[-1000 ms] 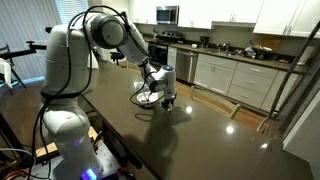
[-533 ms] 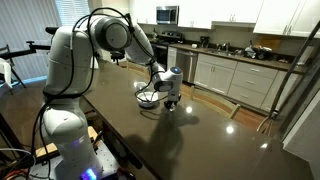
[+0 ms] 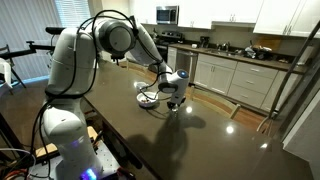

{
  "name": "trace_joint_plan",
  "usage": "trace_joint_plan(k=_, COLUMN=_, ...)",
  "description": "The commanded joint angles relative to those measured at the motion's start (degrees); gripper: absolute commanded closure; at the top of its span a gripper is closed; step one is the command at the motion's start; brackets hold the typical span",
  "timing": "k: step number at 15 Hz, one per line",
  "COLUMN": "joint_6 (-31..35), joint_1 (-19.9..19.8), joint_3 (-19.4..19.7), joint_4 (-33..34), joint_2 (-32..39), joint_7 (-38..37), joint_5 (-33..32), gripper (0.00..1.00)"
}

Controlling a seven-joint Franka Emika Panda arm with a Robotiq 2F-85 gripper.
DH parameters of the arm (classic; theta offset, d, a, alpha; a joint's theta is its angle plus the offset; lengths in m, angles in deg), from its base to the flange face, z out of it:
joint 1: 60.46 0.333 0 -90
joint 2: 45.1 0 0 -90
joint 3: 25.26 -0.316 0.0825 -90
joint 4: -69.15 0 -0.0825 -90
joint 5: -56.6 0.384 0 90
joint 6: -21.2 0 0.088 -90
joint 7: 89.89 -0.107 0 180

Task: Pour the contents of the glass cup into the bowl

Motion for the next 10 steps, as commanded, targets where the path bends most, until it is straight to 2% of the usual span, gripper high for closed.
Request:
trace_joint_plan(k=1, joint_6=-3.7, joint_1=-3.1, joint_3=-1.4, joint_4=2.1, joint_2=0.7, joint_7=4.4, joint_5=7.5, gripper=0.58)
trace_joint_plan(k=10, joint_6=-12.0, joint_1=-5.5, joint_3=1.1, joint_4=2.7, joint_2=1.6, joint_7=14.3, joint_5=24.7, gripper=0.58)
